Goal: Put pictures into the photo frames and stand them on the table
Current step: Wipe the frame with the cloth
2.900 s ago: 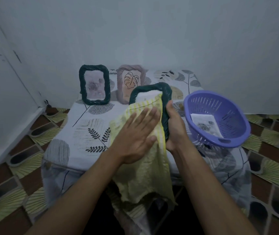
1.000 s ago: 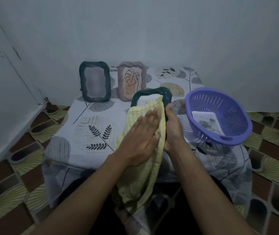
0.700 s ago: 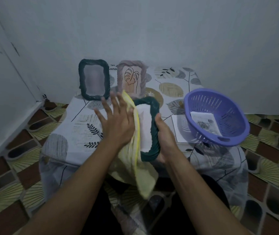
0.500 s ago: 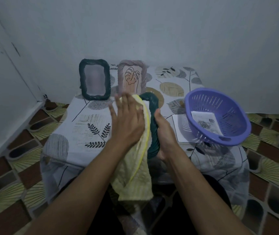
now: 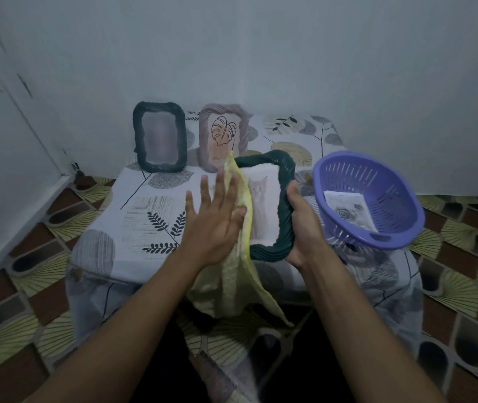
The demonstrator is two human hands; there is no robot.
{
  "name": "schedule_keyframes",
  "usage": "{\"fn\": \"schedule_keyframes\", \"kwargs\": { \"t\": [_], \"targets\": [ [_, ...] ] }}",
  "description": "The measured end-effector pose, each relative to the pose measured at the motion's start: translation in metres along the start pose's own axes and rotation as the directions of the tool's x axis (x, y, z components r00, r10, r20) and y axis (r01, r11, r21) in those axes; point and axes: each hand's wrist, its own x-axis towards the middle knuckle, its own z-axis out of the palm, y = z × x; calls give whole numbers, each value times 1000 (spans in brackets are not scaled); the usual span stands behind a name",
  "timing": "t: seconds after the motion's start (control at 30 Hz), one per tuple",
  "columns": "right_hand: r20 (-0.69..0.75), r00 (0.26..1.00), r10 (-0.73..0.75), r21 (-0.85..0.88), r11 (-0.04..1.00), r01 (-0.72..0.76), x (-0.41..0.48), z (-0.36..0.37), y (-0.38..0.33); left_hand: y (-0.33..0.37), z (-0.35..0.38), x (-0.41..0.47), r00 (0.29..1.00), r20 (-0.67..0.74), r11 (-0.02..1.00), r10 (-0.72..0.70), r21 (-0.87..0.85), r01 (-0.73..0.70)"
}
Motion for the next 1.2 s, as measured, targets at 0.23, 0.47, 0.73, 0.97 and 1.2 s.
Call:
{"fn": "schedule_keyframes", "kwargs": {
  "t": [0.23, 0.47, 0.73, 0.97, 1.2],
  "targets": [
    [21, 995, 93, -72, 993, -91, -12, 5, -9, -4, -23, 28, 987, -38, 986, -155, -66, 152],
    [-8, 989, 147, -93, 985, -147, -14, 18, -6, 23, -21, 23, 988, -74, 991, -136, 6, 136],
    [-82, 991, 108, -37, 993, -111, -11, 16, -14, 28, 4, -15, 933, 66, 933, 355, 39, -358],
    [-77, 984, 160, 2, 987, -160, -16, 27, 8, 12, -14, 13, 964, -95, 967, -247, 47, 252],
    [-99, 992, 82, -39, 996, -86, -13, 29, -11, 37, -3, -13, 964, 18, 963, 264, -70, -262]
  ]
}}
